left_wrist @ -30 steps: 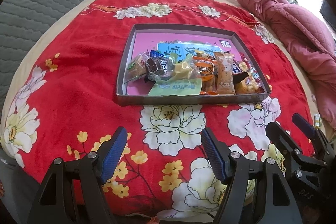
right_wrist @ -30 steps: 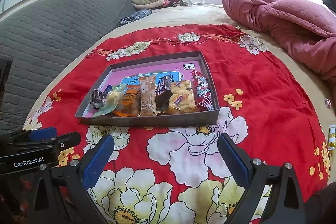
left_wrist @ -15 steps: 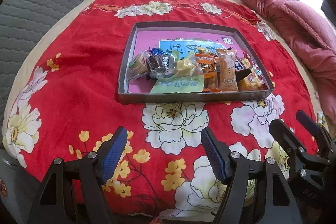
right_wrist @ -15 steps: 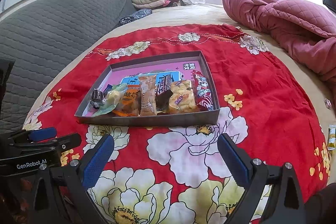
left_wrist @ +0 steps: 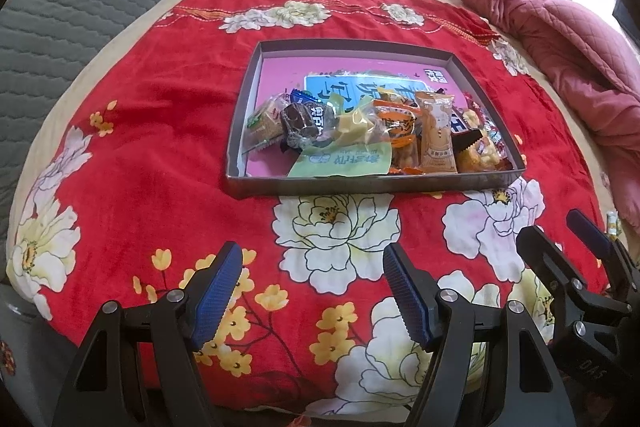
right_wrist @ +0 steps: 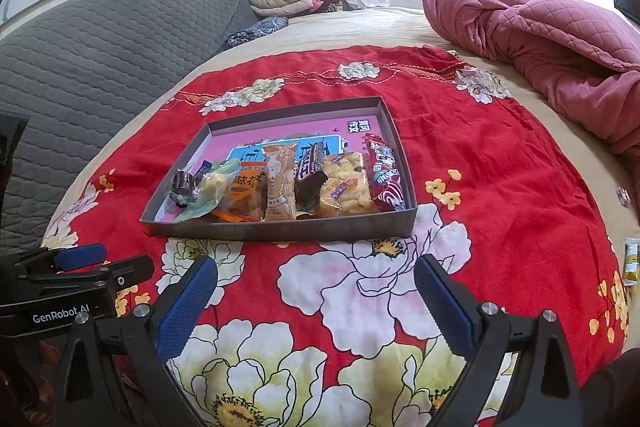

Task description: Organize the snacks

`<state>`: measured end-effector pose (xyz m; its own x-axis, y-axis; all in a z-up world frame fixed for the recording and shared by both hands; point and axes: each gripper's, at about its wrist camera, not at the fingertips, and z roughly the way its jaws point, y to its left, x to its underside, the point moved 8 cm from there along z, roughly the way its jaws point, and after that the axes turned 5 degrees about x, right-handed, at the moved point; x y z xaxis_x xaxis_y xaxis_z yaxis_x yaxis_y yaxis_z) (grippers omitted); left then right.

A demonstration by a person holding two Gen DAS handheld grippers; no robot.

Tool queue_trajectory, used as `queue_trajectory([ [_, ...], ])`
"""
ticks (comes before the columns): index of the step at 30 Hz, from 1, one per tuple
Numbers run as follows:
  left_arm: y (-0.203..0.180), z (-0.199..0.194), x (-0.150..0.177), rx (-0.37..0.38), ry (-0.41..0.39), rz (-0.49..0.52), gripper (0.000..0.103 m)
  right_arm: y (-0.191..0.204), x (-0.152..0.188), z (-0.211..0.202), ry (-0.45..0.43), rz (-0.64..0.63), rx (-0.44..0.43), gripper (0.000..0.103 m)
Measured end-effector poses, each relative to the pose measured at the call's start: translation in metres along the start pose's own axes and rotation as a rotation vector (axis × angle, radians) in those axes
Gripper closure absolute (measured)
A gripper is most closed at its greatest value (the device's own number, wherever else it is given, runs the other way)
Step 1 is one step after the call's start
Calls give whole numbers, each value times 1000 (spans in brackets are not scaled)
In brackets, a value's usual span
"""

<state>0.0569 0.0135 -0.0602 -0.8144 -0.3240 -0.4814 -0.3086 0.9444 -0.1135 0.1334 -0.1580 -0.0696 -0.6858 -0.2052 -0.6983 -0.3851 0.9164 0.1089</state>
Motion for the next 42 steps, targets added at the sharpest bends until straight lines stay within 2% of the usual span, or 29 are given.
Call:
queue_trajectory([
  [21,2,4,3,-8,12,1,29,-2,0,1,2,4,4,4],
  [34,4,5,4,-28,21,1,29,-1,-1,1,-4,1,5,4],
  [42,15,10,4,-59,31,-33,29,1,0,1,-6,-12,7,4],
])
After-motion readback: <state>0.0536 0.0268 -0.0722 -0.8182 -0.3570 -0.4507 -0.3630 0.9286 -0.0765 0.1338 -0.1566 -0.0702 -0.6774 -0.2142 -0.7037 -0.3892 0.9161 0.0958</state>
